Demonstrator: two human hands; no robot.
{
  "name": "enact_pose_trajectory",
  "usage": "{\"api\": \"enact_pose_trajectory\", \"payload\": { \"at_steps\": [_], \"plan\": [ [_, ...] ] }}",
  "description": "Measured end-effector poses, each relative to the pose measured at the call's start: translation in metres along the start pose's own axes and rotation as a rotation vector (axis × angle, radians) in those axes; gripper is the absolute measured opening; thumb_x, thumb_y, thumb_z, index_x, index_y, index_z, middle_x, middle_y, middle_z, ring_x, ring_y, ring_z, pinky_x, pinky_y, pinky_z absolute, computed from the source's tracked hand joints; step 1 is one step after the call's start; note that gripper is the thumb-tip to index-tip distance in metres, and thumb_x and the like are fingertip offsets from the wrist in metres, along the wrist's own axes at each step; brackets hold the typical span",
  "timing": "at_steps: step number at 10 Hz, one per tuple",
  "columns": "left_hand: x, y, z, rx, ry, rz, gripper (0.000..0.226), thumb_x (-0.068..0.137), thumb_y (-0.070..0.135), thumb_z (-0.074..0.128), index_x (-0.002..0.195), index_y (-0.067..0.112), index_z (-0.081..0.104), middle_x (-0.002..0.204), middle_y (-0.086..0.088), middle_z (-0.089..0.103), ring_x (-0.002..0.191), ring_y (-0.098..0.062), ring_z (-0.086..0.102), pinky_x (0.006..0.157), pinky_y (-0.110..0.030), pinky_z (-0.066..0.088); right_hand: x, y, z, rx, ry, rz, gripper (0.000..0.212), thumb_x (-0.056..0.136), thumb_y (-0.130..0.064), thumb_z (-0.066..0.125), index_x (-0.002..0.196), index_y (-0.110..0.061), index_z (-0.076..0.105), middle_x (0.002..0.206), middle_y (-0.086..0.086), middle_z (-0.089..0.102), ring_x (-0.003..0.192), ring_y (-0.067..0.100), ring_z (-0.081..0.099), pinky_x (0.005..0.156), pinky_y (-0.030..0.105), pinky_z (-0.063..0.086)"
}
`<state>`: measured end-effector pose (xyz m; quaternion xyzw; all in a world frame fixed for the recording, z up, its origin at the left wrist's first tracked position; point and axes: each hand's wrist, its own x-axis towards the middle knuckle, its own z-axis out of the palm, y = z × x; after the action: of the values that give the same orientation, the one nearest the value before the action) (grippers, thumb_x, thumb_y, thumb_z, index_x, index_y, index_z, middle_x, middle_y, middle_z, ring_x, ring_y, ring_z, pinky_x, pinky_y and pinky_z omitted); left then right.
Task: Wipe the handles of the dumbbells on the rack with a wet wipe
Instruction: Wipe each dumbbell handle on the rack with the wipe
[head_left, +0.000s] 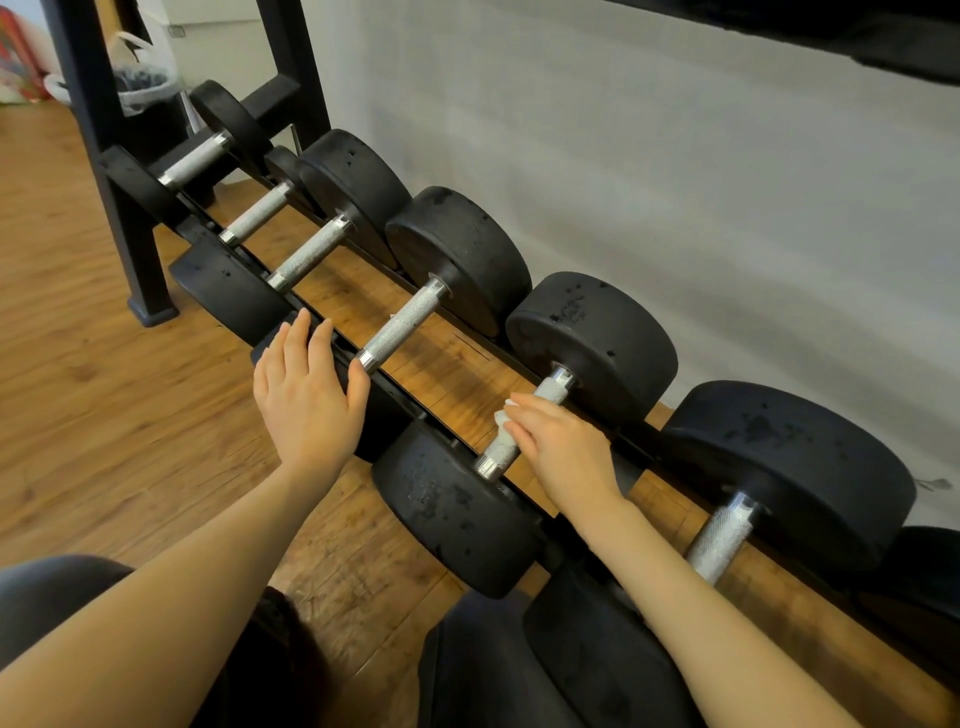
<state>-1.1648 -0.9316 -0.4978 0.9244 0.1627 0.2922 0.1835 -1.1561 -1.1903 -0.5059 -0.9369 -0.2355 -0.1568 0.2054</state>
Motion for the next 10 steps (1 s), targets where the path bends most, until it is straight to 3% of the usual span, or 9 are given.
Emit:
{"api": "enact_pose_trajectory", "payload": {
  "at_steps": [2,3,4,5,7,8,9,10],
  "plan": [
    [0.000,-0.001,0.001,0.007,0.005,0.005,0.049,0.099,0.029,0.052,0.143,0.009,0.045,0.155,-0.012,0.037,0.146,-0.030,0.027,0.118,-0.050,0.019,-0.002,-0.005,0.009,-0.078,-0.118,-0.077,0.025,0.099,-0.027,0.052,0.116,-0.018,0.068,0.123,-0.006,0.065,0.091,0.019,0.068,0.067,0.034,0.056],
    [0.000,-0.001,0.001,0.016,0.013,0.009,0.049,0.099,0.029,0.052,0.143,0.009,0.045,0.155,-0.012,0.037,0.146,-0.030,0.027,0.118,-0.050,0.019,-0.001,0.005,0.003,-0.016,-0.003,0.002,0.025,0.097,-0.026,0.057,0.118,-0.019,0.069,0.126,-0.004,0.065,0.097,0.016,0.068,0.071,0.033,0.058],
    [0.000,0.000,0.001,0.013,0.012,0.005,0.049,0.099,0.029,0.051,0.144,0.010,0.045,0.155,-0.012,0.037,0.146,-0.030,0.027,0.118,-0.050,0.019,-0.008,0.007,0.003,0.046,0.055,-0.041,0.034,0.096,-0.034,0.048,0.118,-0.018,0.069,0.124,-0.003,0.066,0.097,0.015,0.069,0.071,0.033,0.060],
    [0.000,0.000,0.001,0.012,0.022,0.011,0.052,0.097,0.034,0.044,0.143,0.010,0.046,0.154,-0.012,0.038,0.145,-0.031,0.028,0.117,-0.050,0.020,-0.015,0.009,0.008,0.100,-0.001,-0.114,0.041,0.097,-0.040,0.041,0.123,-0.020,0.066,0.128,-0.007,0.063,0.102,0.014,0.067,0.073,0.036,0.060],
    [0.000,0.000,0.000,0.017,0.028,0.011,0.055,0.096,0.037,0.039,0.142,0.010,0.046,0.154,-0.012,0.038,0.145,-0.030,0.028,0.117,-0.049,0.019,-0.014,0.017,0.006,0.106,0.186,-0.092,0.035,0.095,-0.030,0.049,0.120,-0.015,0.068,0.125,0.000,0.065,0.106,0.015,0.066,0.083,0.033,0.058],
    [0.000,0.000,0.001,0.016,0.034,0.015,0.054,0.096,0.037,0.040,0.142,0.009,0.047,0.154,-0.012,0.038,0.145,-0.031,0.028,0.117,-0.050,0.020,-0.019,0.012,0.015,0.085,0.143,-0.192,0.031,0.095,-0.027,0.052,0.118,-0.015,0.069,0.125,-0.001,0.065,0.098,0.016,0.069,0.071,0.036,0.061],
    [-0.001,0.000,0.002,0.011,0.039,0.012,0.054,0.096,0.037,0.040,0.141,0.009,0.047,0.154,-0.012,0.039,0.145,-0.031,0.029,0.117,-0.050,0.020,-0.017,0.015,0.011,0.060,0.174,-0.183,0.031,0.095,-0.029,0.053,0.117,-0.016,0.070,0.124,-0.002,0.066,0.098,0.013,0.069,0.072,0.032,0.060],
    [0.000,0.001,0.002,0.012,0.049,0.011,0.054,0.095,0.037,0.039,0.140,0.008,0.048,0.153,-0.012,0.040,0.144,-0.031,0.030,0.116,-0.051,0.021,-0.016,0.021,0.008,0.083,0.217,-0.138,0.032,0.095,-0.027,0.053,0.121,-0.014,0.067,0.126,0.000,0.065,0.110,0.012,0.064,0.085,0.029,0.057]
  ]
}}
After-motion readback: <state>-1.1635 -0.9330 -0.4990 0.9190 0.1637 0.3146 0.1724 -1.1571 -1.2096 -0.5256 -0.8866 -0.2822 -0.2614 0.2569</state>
